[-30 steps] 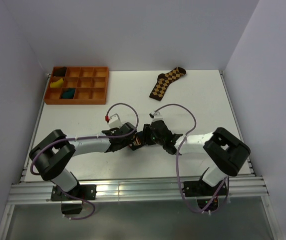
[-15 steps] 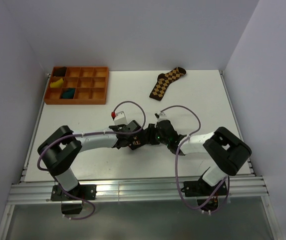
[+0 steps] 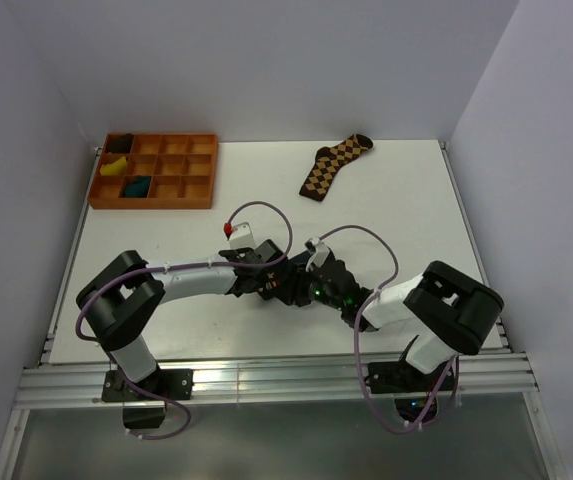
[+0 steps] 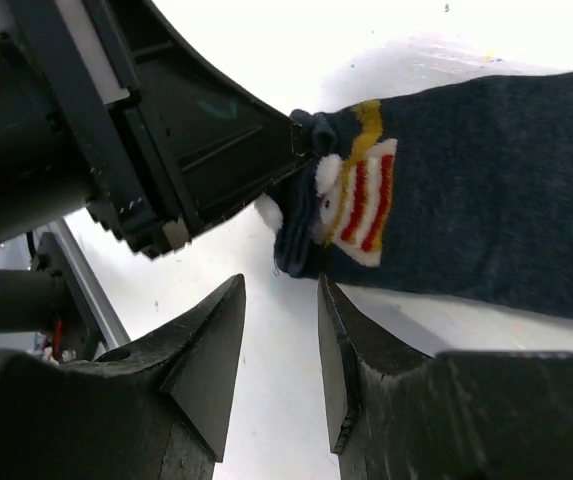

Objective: Roll the socks
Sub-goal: Roll the sock at the center of the board.

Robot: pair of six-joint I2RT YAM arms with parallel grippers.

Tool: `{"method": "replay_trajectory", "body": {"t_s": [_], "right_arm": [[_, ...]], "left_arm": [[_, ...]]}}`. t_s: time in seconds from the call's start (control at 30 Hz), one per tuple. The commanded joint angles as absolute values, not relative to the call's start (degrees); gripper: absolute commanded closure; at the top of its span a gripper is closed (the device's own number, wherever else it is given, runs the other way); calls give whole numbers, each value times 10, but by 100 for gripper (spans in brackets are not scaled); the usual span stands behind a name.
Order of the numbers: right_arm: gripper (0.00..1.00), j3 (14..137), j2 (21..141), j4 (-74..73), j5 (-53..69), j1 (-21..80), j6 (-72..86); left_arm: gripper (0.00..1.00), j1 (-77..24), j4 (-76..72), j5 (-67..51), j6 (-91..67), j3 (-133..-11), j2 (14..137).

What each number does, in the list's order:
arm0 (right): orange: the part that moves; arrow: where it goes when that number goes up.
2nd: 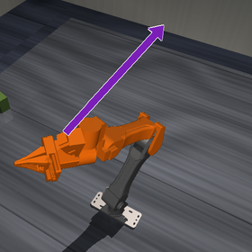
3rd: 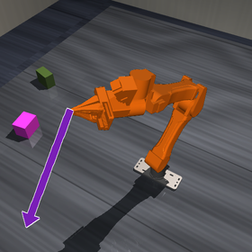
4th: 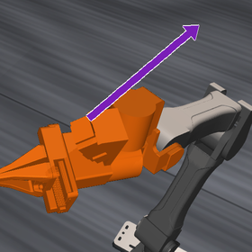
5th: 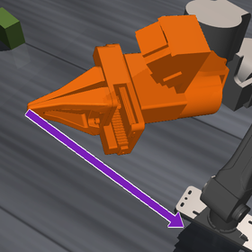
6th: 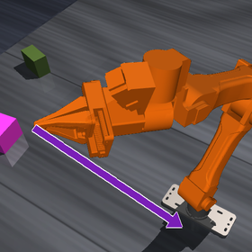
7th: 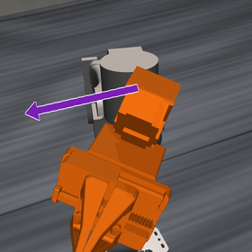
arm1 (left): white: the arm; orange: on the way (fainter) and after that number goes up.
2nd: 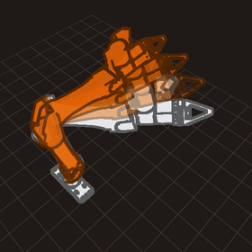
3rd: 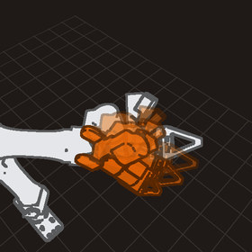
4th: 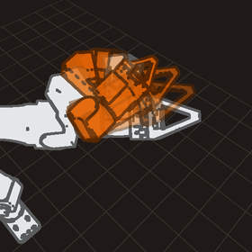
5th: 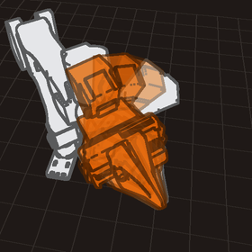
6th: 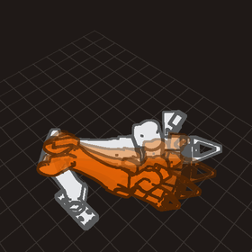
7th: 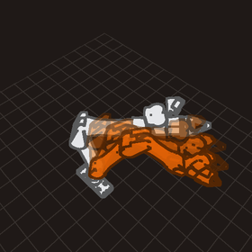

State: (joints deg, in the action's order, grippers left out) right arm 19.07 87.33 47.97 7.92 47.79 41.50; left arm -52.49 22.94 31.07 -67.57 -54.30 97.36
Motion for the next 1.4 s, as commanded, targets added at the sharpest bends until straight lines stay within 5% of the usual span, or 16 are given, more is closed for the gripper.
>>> {"method": "replay_trajectory", "body": {"t_s": [0.0, 0.87, 1.03, 1.1, 1.37], "right_arm": [[57, 218, 894, 534, 70, 487, 429], [60, 304, 986, 409, 12, 526, 414], [80, 320, 992, 358, 2, 526, 425], [98, 327, 995, 330, 1, 526, 435], [100, 295, 979, 315, 59, 471, 455]], "left_arm": [[100, -525, 280, 289, -670, -535, 991], [100, -525, 243, 254, -679, -513, 967], [100, -525, 236, 250, -681, -513, 962], [100, -525, 236, 251, -687, -512, 954], [93, -503, 190, 244, -709, -457, 860]]}}
